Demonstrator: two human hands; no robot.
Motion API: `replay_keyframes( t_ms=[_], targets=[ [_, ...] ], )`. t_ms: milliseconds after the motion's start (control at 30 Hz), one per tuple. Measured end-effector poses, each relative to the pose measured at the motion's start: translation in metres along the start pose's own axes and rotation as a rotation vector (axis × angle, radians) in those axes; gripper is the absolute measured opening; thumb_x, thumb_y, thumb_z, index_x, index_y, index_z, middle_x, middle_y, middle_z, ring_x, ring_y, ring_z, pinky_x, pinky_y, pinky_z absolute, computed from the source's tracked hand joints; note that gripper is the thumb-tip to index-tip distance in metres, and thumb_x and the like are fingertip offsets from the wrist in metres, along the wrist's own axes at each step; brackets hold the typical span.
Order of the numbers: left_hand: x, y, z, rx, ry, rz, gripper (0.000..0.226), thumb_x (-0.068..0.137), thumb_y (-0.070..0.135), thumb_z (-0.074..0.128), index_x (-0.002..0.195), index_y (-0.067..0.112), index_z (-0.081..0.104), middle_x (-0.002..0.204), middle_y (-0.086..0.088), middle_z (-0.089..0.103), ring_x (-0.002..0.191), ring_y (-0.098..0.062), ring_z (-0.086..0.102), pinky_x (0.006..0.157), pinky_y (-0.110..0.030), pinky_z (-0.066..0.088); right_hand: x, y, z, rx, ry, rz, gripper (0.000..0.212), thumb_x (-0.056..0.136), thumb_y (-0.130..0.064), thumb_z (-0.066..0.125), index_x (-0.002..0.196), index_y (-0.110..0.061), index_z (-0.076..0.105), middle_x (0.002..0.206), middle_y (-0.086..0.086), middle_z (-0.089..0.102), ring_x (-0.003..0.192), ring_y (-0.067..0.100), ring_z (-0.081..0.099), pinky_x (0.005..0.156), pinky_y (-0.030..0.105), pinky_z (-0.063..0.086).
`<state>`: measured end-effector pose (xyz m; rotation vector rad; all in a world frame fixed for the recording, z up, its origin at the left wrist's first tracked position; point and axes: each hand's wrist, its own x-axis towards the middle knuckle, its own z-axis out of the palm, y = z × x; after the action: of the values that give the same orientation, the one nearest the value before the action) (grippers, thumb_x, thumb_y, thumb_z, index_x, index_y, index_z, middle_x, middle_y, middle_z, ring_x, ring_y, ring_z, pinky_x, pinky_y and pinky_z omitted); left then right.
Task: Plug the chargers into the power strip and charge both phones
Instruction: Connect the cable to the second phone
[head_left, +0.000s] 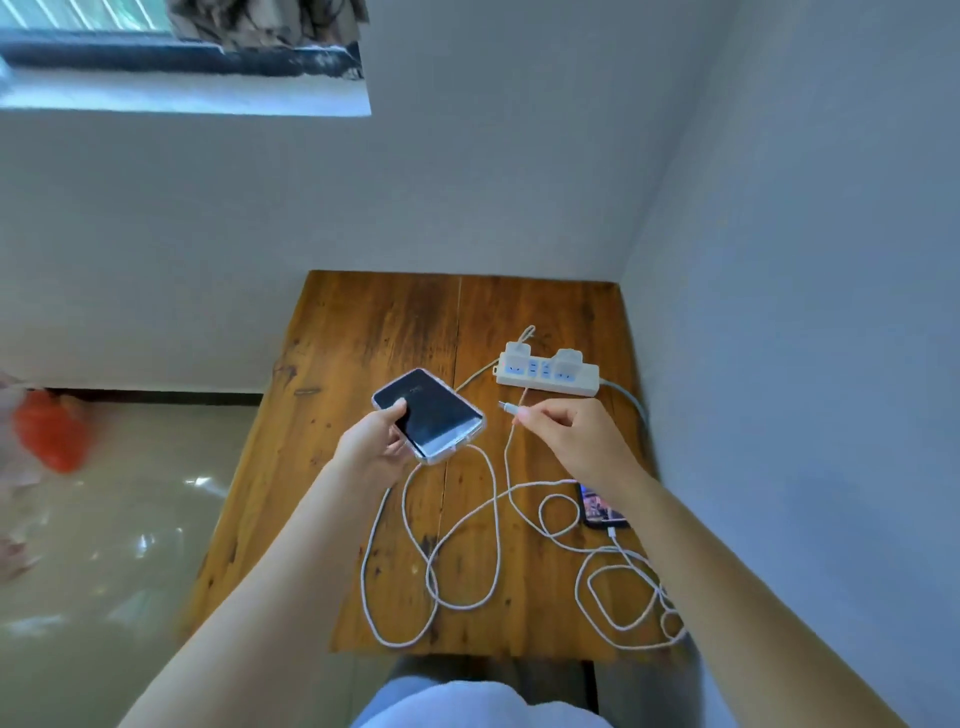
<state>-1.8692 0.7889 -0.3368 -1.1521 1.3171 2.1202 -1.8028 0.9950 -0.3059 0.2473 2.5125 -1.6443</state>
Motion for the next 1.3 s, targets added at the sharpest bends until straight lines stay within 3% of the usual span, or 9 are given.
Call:
replay_keyframes(
  t_ms=[133,233,333,633,733,867,967,1133,1300],
  targets=[
    [-0.023,-0.010,0.005,-0.042,-0.039,-0.051,0.031,0.088,0.004,0.061,0.118,0.004,0.051,0.093,-0.018,0.064,0.084,-0.029,0.064,0.051,-0.034,0.053,-0.026,-0.005,-0.005,0.043,-0.039,-0.043,0.020,0.089,-0.030,0.061,0.079,-0.019,0.074,0.061,0.001,0.064,0.060,0.008,0.057,0.057,0.020,0.045],
    [-0.031,-0.014,0.007,-0.061,-0.041,-0.051,0.036,0.088,0.003,0.061,0.122,0.005,0.051,0.105,-0.020,0.063,0.092,-0.030,0.064,0.054,-0.035,0.054,-0.036,-0.003,-0.002,-0.018,-0.059,-0.058,0.016,0.087,-0.031,0.064,0.087,-0.020,0.076,0.072,-0.007,0.071,0.076,0.007,0.065,0.065,0.016,0.051],
    [-0.035,-0.015,0.005,-0.070,-0.058,-0.054,0.036,0.087,0.004,0.062,0.121,0.007,0.051,0.107,-0.020,0.064,0.091,-0.032,0.065,0.054,-0.033,0.057,-0.041,-0.002,0.004,-0.034,-0.015,-0.059,0.016,0.086,-0.030,0.065,0.091,-0.019,0.075,0.075,-0.014,0.069,0.081,0.009,0.065,0.064,0.012,0.048],
    [-0.034,-0.006,0.001,-0.070,-0.051,-0.054,0.038,0.087,0.005,0.062,0.122,0.010,0.049,0.115,-0.019,0.063,0.103,-0.035,0.064,0.087,-0.037,0.055,-0.040,-0.008,0.027,-0.142,0.120,-0.165,0.018,0.084,-0.025,0.069,0.099,-0.016,0.074,0.067,-0.016,0.059,0.073,-0.008,0.058,0.049,0.003,0.042],
    [-0.032,-0.004,-0.003,-0.060,-0.038,-0.052,0.037,0.087,0.005,0.062,0.121,0.009,0.050,0.113,-0.018,0.063,0.104,-0.034,0.063,0.084,-0.037,0.056,-0.038,-0.009,0.033,-0.215,0.137,-0.171,0.017,0.084,-0.027,0.069,0.097,-0.017,0.075,0.066,-0.017,0.058,0.070,-0.003,0.060,0.048,0.004,0.043],
    [-0.030,-0.001,-0.007,-0.040,-0.019,-0.050,0.029,0.087,0.003,0.061,0.113,0.010,0.050,0.105,-0.017,0.064,0.100,-0.032,0.063,0.064,-0.038,0.055,-0.036,-0.011,0.041,-0.301,0.131,-0.172,0.015,0.085,-0.027,0.067,0.094,-0.018,0.075,0.065,-0.015,0.058,0.062,0.009,0.061,0.047,0.010,0.045],
    [-0.027,0.000,-0.008,-0.034,-0.007,-0.048,0.028,0.087,0.003,0.061,0.113,0.010,0.050,0.103,-0.017,0.064,0.098,-0.031,0.064,0.056,-0.036,0.054,-0.034,-0.013,0.046,-0.351,0.141,-0.178,0.015,0.087,-0.027,0.065,0.082,-0.017,0.075,0.059,-0.014,0.054,0.057,0.009,0.058,0.047,0.010,0.039],
    [-0.022,-0.001,-0.004,-0.012,-0.004,-0.026,0.028,0.087,0.005,0.063,0.112,0.009,0.050,0.092,-0.015,0.065,0.080,-0.029,0.066,0.060,-0.035,0.056,-0.031,-0.013,0.049,-0.381,0.133,-0.137,0.024,0.088,-0.028,0.063,0.069,-0.019,0.071,0.054,-0.014,0.054,0.053,0.008,0.057,0.048,0.009,0.035],
    [-0.019,-0.001,0.000,0.013,0.000,-0.002,0.034,0.087,0.006,0.062,0.119,0.008,0.049,0.104,-0.017,0.065,0.094,-0.031,0.066,0.058,-0.033,0.055,-0.029,-0.014,0.050,-0.363,0.161,-0.122,0.023,0.089,-0.027,0.063,0.070,-0.017,0.072,0.051,-0.019,0.048,0.051,0.007,0.055,0.048,0.007,0.032]
  ],
)
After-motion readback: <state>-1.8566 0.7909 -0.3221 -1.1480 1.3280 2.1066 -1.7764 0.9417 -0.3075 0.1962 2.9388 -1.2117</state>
